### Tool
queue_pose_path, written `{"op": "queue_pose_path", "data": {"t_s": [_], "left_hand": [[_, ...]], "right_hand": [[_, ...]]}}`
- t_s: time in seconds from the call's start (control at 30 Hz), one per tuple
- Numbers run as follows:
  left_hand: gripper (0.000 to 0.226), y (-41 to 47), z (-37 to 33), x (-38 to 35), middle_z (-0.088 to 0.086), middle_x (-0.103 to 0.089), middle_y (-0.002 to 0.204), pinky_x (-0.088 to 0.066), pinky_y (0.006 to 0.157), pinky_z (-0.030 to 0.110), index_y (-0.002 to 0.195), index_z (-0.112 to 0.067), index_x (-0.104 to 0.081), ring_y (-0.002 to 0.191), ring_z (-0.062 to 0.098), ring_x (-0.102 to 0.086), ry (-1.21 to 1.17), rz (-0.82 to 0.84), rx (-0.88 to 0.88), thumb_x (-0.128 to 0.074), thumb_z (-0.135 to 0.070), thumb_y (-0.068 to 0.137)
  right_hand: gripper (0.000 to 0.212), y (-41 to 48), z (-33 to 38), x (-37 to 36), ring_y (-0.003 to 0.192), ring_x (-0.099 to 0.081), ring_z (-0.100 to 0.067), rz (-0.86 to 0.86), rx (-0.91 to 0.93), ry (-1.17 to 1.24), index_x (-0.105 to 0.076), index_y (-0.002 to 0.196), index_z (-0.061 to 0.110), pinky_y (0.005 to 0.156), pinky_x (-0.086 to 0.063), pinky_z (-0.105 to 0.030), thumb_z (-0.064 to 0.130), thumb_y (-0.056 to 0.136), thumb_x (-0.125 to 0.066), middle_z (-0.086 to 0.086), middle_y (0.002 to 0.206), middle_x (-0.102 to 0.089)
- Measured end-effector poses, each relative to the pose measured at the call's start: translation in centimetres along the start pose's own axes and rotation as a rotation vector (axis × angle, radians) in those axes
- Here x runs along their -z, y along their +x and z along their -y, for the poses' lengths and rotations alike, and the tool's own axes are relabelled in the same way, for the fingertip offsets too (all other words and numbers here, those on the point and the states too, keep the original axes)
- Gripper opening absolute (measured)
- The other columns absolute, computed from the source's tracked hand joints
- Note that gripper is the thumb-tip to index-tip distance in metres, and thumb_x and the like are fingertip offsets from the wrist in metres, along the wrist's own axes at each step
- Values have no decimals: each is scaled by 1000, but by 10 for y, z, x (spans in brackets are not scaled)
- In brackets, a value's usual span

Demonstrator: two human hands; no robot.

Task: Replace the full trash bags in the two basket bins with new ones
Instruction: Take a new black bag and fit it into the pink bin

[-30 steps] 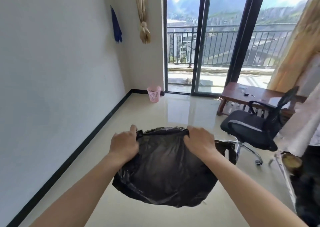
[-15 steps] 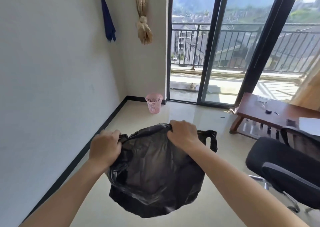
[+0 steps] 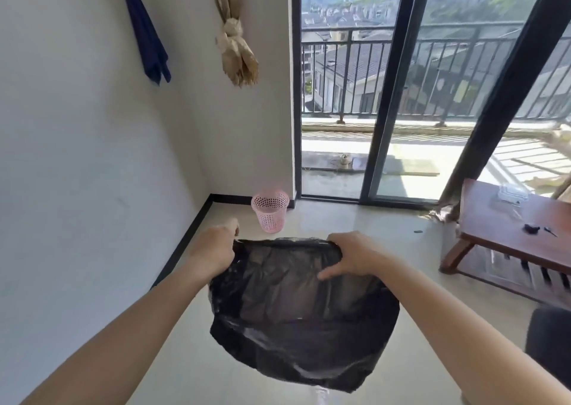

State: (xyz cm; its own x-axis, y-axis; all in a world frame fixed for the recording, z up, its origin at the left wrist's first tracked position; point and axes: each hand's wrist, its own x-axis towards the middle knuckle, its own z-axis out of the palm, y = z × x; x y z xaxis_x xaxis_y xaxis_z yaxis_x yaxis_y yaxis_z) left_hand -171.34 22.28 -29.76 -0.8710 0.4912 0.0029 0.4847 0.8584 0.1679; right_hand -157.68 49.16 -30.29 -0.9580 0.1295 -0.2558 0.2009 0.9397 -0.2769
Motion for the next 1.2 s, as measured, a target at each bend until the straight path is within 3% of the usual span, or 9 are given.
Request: {"op": "queue_pose_path", "data": {"t_s": [0.07,0.17,0.3,0.5,0.67,0.8,0.93,1.07,1.2], "left_hand": [[29,77,1,-16,6,-58,95,-50,72,39,101,-16,-47,80,24,-54,45,43,-14,-41,5,82],[24,186,6,-25,9,-54,105,-50,81,40,104,-13,-46,88,25,-52,110,138,23,-39,0,85],[24,309,25,-18,8,-56,106,-48,83,40,105,-12,-49,93,26,-53,-64,148,146,-40,-27,89],[72,462,83,-29,-2,-52,99,-47,72,33,101,-21,-49,92,21,-56,-100,178,183,-65,-78,60],[41,609,139,-85,1,-48,102,-49,76,36,100,-22,-45,95,24,-54,0,261,101,-70,-38,71],[25,736,173,-132,1,-48,100,-42,67,31,99,-19,-45,88,21,-49,-245,360,121,-52,-8,78],[38,834,195,-176,3,-54,98,-57,69,43,102,-19,-50,88,27,-56,-423,467,212,-44,1,71],[39,893,208,-225,5,-59,100,-55,73,42,104,-20,-52,90,31,-59,-530,427,300,-46,2,71],[44,931,216,-302,8,-53,114,-45,78,29,114,-13,-54,97,26,-54,-610,373,385,-49,6,75]], "right_hand": [[52,73,-31,5,101,-60,-22,56,-14,-21,-62,110,23,84,-51,-36,48,69,-81,1,108,-66],[41,179,-70,30,107,-61,-25,41,-101,-80,-64,119,25,87,-53,-35,24,78,-66,-2,117,-67],[40,302,-88,85,107,-62,-25,-6,-179,-31,-65,119,22,86,-53,-34,27,80,-60,-3,117,-66],[35,475,-82,131,104,-63,-30,-99,-164,-201,-64,111,17,74,-44,-36,41,94,-45,-7,113,-67],[34,629,-95,124,102,-64,-31,-106,-286,-180,-66,107,13,71,-40,-34,37,96,-45,-10,111,-68],[31,753,-106,115,106,-62,-32,-103,-429,-60,-65,107,14,74,-41,-36,34,96,-44,-11,115,-67],[38,847,-113,97,109,-61,-34,-75,-516,72,-59,108,14,81,-46,-40,45,99,-38,-14,118,-66],[54,915,-118,68,104,-61,-35,-28,-518,255,-53,110,14,83,-49,-42,64,92,-48,-13,109,-66],[40,984,-140,7,100,-58,-29,44,-433,359,-50,105,14,78,-45,-38,40,82,-70,-4,102,-58]]}}
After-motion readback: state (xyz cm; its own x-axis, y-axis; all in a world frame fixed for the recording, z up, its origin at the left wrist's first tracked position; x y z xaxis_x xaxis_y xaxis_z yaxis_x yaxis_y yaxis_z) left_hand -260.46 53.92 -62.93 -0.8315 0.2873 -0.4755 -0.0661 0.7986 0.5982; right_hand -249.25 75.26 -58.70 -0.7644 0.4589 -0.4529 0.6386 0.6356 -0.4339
